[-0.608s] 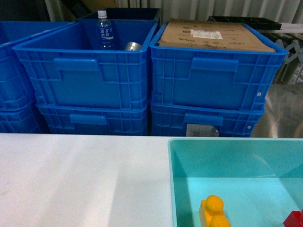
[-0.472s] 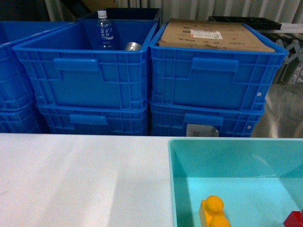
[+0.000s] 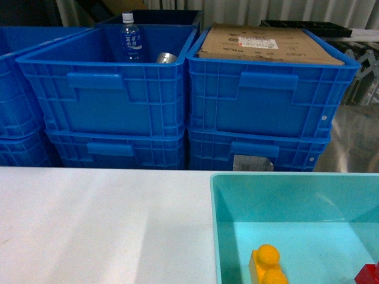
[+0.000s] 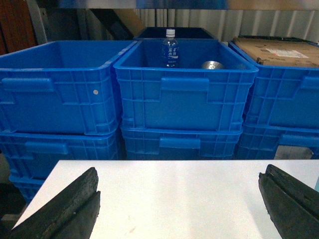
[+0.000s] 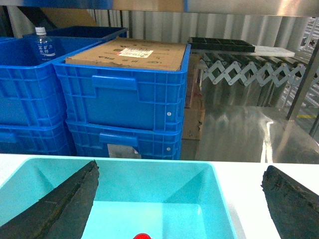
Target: Pick red block from blue box to shelf
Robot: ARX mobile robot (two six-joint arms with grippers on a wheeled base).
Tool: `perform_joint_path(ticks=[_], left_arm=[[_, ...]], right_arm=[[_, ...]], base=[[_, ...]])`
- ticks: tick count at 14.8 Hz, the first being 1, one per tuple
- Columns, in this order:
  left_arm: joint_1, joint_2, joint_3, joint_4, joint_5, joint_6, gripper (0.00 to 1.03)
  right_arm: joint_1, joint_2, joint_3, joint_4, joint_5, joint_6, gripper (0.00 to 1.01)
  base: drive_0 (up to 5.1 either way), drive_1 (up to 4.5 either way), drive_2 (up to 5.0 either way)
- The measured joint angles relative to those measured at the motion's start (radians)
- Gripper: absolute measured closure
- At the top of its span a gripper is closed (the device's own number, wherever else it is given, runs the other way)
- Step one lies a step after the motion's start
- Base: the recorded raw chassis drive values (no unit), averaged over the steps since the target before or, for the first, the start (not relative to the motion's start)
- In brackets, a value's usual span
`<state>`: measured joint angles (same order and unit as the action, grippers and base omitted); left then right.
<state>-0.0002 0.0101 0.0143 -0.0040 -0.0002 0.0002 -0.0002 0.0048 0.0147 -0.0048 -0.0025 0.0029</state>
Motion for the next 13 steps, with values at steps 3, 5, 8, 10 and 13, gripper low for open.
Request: perform_joint_path(ticks=[3, 5, 8, 10, 13], left_arm=[[0.000, 0.000, 0.000, 0.000, 0.000, 0.000, 0.05], [0.000, 0.000, 0.000, 0.000, 0.000, 0.000, 0.05], [0.000, 0.000, 0.000, 0.000, 0.000, 0.000, 0.05], [0.000, 0.000, 0.000, 0.000, 0.000, 0.000, 0.05], [0.000, 0.000, 0.000, 0.000, 0.000, 0.000, 0.05]], right_arm=[[0.000, 0.000, 0.000, 0.000, 0.000, 0.000, 0.03], [0.000, 0.000, 0.000, 0.000, 0.000, 0.000, 0.03], [0.000, 0.000, 0.000, 0.000, 0.000, 0.000, 0.03], [0.000, 0.000, 0.000, 0.000, 0.000, 0.000, 0.03], [-0.050, 0.192, 0.026, 0.135, -0.084, 0.010, 0.03]], base=[[0.0, 0.00, 0.0], [0.0, 0.00, 0.0], [0.0, 0.00, 0.0], [0.0, 0.00, 0.0], [0.0, 0.00, 0.0]])
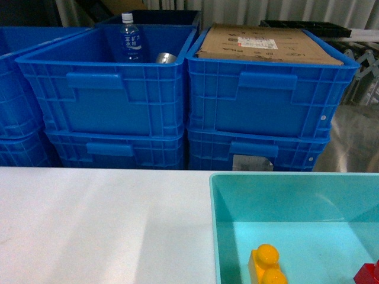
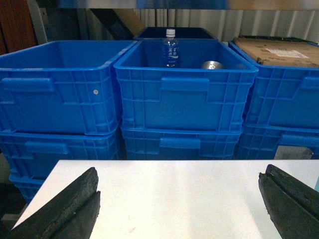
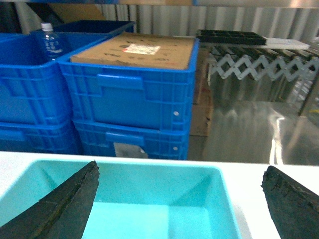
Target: Pick red block from blue box to shelf
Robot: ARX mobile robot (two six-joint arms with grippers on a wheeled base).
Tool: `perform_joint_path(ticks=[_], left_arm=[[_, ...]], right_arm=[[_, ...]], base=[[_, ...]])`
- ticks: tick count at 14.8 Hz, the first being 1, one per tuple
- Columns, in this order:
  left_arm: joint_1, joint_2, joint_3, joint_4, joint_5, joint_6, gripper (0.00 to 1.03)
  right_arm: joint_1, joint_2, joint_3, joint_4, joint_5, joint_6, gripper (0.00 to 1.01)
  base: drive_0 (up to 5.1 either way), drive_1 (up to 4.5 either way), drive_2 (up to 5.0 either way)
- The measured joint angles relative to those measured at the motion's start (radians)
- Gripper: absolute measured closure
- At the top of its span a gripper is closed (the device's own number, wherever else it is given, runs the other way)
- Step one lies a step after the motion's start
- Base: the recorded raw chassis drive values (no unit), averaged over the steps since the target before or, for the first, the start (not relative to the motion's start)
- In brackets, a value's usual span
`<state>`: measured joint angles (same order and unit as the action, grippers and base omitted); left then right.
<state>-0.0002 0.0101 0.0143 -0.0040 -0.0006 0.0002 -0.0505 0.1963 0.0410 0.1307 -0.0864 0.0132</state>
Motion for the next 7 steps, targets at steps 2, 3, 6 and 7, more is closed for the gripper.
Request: perform_joint_path(ticks=[2, 3, 6, 7], left_arm=[[0.000, 0.000, 0.000, 0.000, 0.000, 0.000, 0.05], [0.000, 0.000, 0.000, 0.000, 0.000, 0.000, 0.05], [0.000, 0.000, 0.000, 0.000, 0.000, 0.000, 0.05], [0.000, 0.000, 0.000, 0.000, 0.000, 0.000, 0.05]], right_arm=[[0.093, 0.357, 0.180, 0.212, 0.041, 0.001, 0.03], [0.138, 0.520, 0.293, 0.242, 0.075, 0.002, 0.03], [0.265, 0.957, 0.472, 0.119, 0.147, 0.062, 0.03], [0.303, 1.075, 0.510, 0.104, 0.177, 0.116, 0.03]], base=[[0.0, 0.00, 0.0], [0.0, 0.00, 0.0], [0.0, 0.00, 0.0], [0.0, 0.00, 0.0]])
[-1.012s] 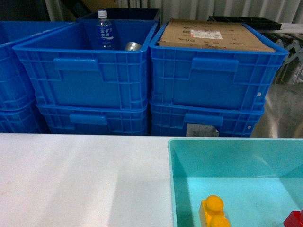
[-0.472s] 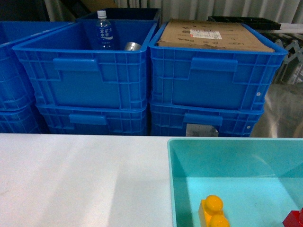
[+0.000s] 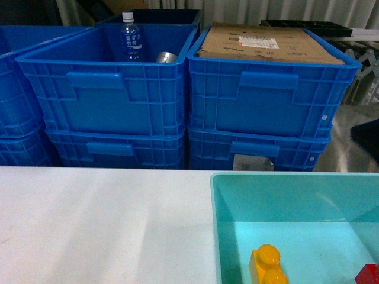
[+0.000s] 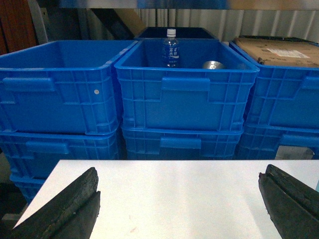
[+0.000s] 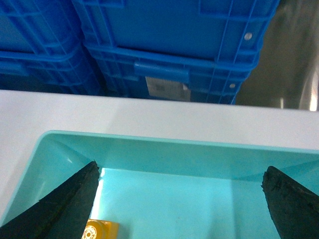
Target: Pick red block from blue box to shelf
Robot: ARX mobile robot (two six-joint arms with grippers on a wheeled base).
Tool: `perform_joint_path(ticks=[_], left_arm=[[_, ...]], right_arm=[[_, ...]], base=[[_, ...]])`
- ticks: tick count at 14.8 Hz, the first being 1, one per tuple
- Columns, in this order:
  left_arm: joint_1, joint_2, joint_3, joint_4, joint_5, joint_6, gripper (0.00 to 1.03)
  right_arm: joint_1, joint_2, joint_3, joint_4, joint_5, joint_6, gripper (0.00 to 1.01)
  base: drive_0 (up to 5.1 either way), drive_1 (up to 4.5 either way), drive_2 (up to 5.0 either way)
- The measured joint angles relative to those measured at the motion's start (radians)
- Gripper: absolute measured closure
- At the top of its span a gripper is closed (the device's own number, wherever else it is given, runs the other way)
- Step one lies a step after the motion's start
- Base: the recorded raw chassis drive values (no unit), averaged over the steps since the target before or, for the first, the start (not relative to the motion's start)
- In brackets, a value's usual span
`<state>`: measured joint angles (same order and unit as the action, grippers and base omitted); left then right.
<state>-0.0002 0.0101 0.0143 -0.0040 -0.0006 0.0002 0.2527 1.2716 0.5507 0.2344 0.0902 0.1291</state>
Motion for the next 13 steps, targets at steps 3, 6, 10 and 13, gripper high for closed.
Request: perform_joint_path(ticks=[3, 6, 10, 13], left_arm=[[0.000, 0.000, 0.000, 0.000, 0.000, 0.000, 0.05], [0.000, 0.000, 0.000, 0.000, 0.000, 0.000, 0.05], [0.000, 0.000, 0.000, 0.000, 0.000, 0.000, 0.05], [0.000, 0.000, 0.000, 0.000, 0.000, 0.000, 0.05]], right_arm=[[0.058, 0.266, 0.045, 0.099, 0.150, 0.103, 0.03], [0.053, 0.385, 0.023, 0.164, 0.195, 0.158, 0.03], [-0.107, 0.260, -0.202, 0.268, 0.092, 0.086, 0.03], [-0.164, 0.295, -0.244, 0.307, 0.042, 0.052, 0.03]], base=[[0.0, 0.00, 0.0], [0.0, 0.00, 0.0], [0.0, 0.00, 0.0], [0.0, 0.00, 0.0]])
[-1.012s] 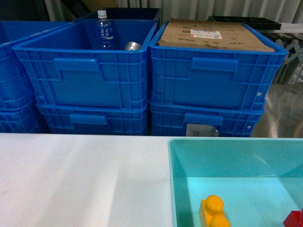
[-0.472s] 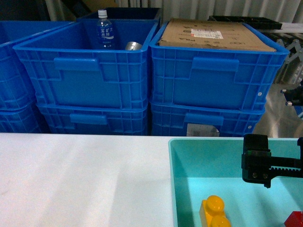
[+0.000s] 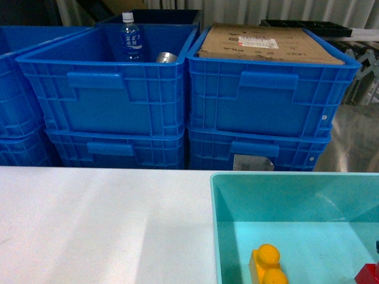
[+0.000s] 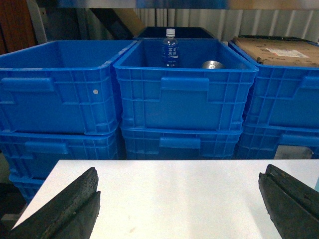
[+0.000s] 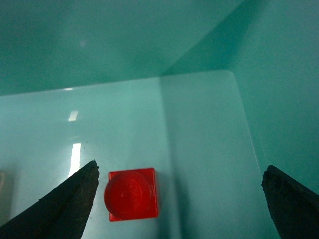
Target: Pick red block from blue box to shelf
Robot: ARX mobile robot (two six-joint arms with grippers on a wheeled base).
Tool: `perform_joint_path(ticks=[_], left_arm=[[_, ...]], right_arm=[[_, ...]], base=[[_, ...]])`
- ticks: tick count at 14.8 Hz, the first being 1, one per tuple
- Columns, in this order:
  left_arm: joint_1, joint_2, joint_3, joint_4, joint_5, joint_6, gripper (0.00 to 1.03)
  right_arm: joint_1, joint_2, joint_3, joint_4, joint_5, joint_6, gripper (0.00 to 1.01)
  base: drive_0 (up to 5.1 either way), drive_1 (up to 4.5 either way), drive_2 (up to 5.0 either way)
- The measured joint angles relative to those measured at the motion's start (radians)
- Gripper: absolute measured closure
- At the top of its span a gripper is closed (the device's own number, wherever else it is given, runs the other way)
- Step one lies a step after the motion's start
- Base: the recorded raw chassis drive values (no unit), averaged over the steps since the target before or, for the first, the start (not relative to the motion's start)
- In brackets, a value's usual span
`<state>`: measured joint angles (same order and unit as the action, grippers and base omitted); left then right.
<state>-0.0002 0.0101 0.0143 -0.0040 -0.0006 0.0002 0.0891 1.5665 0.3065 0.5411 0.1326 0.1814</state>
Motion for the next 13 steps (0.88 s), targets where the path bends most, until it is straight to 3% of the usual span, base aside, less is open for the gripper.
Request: perform_joint_path(ticks=[2, 4, 7, 9, 13], left_arm=[[0.000, 0.000, 0.000, 0.000, 0.000, 0.000, 0.05], [0.000, 0.000, 0.000, 0.000, 0.000, 0.000, 0.05], [0.000, 0.000, 0.000, 0.000, 0.000, 0.000, 0.05], [0.000, 0.000, 0.000, 0.000, 0.000, 0.000, 0.05], [0.000, 0.000, 0.000, 0.000, 0.000, 0.000, 0.05]], right_arm=[[0.005, 0.001, -0.013, -0.001, -0.012, -0.003, 0.03], [0.058, -0.032, -0.013, -0.027, -0.012, -0.007, 0.03], [0.168, 0.008, 0.045, -0.032, 0.068, 0.015, 0.03], [0.209, 0.080, 0.075, -0.012, 0.113, 0.045, 0.03], [0.238, 0.169, 0.138, 0.006, 0.187, 0.097, 0.03]], base=[[0.0, 0.00, 0.0], [0.0, 0.00, 0.0], [0.0, 0.00, 0.0], [0.0, 0.00, 0.0], [0.0, 0.00, 0.0]])
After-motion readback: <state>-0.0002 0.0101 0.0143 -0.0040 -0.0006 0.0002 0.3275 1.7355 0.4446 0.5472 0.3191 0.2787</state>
